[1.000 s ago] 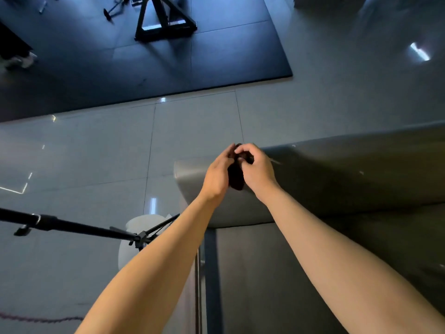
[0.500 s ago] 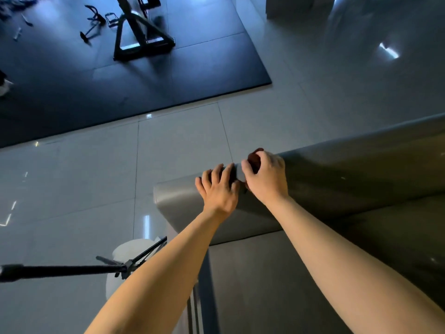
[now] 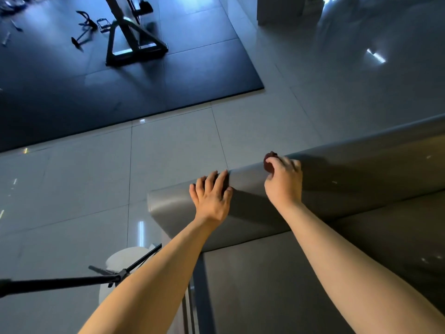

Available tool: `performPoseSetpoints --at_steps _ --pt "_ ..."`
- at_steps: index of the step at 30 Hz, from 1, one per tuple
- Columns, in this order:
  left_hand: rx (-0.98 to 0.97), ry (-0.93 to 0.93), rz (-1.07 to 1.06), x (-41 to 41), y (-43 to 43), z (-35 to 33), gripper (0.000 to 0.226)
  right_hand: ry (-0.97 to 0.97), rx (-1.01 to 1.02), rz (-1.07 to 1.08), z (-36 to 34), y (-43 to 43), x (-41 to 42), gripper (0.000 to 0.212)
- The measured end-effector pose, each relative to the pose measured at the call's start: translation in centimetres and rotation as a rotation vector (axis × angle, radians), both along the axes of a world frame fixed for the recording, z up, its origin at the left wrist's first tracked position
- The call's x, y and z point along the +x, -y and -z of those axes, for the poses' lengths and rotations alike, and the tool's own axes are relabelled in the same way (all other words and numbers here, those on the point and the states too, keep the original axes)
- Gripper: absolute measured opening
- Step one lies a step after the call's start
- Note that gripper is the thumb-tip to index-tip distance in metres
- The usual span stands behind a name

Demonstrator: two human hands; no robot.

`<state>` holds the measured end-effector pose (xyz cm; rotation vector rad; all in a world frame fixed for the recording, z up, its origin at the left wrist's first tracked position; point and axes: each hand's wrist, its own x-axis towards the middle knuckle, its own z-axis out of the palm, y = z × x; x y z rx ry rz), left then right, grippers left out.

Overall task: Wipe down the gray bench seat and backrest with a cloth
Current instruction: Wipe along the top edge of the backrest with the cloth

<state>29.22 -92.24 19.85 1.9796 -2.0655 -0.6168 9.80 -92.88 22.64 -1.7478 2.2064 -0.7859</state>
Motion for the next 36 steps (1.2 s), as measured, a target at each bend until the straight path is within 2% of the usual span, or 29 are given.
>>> performPoseSetpoints --at_steps 4,8,11,14,18,20,25,27,29,32,36 --pt "0.009 0.007 -0.016 -0.2 0.2 0.2 0.058 0.075 -0.021 0.039 0.1 0.7 2.4 0.023" --pt "0.023 0.018 0.002 0.1 0.1 0.4 0.067 0.18 0.001 -0.184 -0.3 -0.8 7.7 0.026" --pt "0.022 0.004 0.002 0.2 0.1 0.1 0.066 0.119 -0.01 -0.287 -0.3 -0.9 6.3 0.033" --pt "0.016 -0.015 0.01 0.2 -0.1 -0.1 0.063 0.012 -0.027 -0.132 0.4 0.4 2.2 0.028" --pt "-0.009 0.001 0.027 0.3 0.0 0.1 0.063 0.022 -0.008 0.085 0.9 1.3 0.4 0.025" --pt "-0.016 0.012 0.025 0.2 0.1 0.2 0.063 0.06 -0.014 0.101 0.6 1.2 2.2 0.022" --pt "0.003 0.031 -0.011 -0.1 0.1 0.4 0.065 0.174 -0.015 -0.076 0.3 -1.2 7.7 0.024" --pt "-0.01 0.035 -0.006 -0.1 0.0 0.4 0.062 0.147 -0.032 -0.152 0.3 -1.5 6.8 0.028" --pt "-0.016 0.036 0.002 0.0 0.0 0.4 0.06 0.037 -0.046 -0.185 0.6 -1.2 4.3 0.032" --pt "-0.03 0.033 0.01 0.0 -0.1 0.4 0.058 -0.034 -0.048 -0.003 1.4 -0.3 -0.1 0.033" --pt "-0.049 0.055 0.0 -0.1 -0.1 0.7 0.057 0.065 0.003 0.135 1.6 1.0 0.4 0.026"
